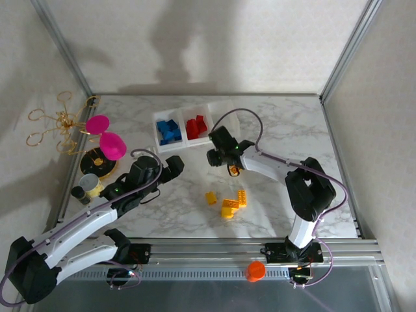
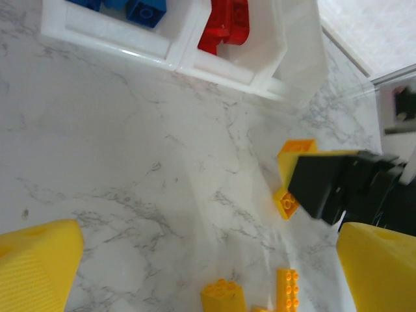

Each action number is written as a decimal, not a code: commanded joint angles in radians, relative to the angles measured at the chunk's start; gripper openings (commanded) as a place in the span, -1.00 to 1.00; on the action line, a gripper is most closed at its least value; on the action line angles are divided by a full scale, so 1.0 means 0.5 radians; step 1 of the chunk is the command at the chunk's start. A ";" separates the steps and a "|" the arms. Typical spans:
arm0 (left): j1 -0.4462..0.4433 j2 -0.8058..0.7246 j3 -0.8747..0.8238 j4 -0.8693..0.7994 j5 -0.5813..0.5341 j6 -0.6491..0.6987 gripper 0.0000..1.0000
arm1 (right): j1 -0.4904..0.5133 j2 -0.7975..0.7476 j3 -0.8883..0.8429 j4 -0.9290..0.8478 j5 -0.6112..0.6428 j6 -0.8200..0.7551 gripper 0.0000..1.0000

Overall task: Sort the legos into containers by color
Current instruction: Pick up the lego from the center of the table, then place the lego in the container.

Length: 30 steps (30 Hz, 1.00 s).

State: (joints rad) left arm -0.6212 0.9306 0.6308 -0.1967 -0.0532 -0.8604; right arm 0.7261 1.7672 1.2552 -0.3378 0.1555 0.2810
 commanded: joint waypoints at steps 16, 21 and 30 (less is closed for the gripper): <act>0.044 0.361 0.278 0.217 -0.028 0.168 0.99 | -0.302 0.784 1.140 0.074 0.233 -0.085 -0.41; 0.058 0.413 0.309 0.207 -0.044 0.182 0.99 | -0.316 0.975 1.349 0.052 0.363 -0.129 -0.40; 0.071 0.422 0.303 0.207 -0.047 0.187 0.99 | -0.385 1.115 1.500 0.012 0.359 -0.108 -0.14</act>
State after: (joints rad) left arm -0.5957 1.1362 0.7574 -0.1043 -0.0605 -0.7849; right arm 0.5388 2.3020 1.9553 -0.3107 0.3145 0.2386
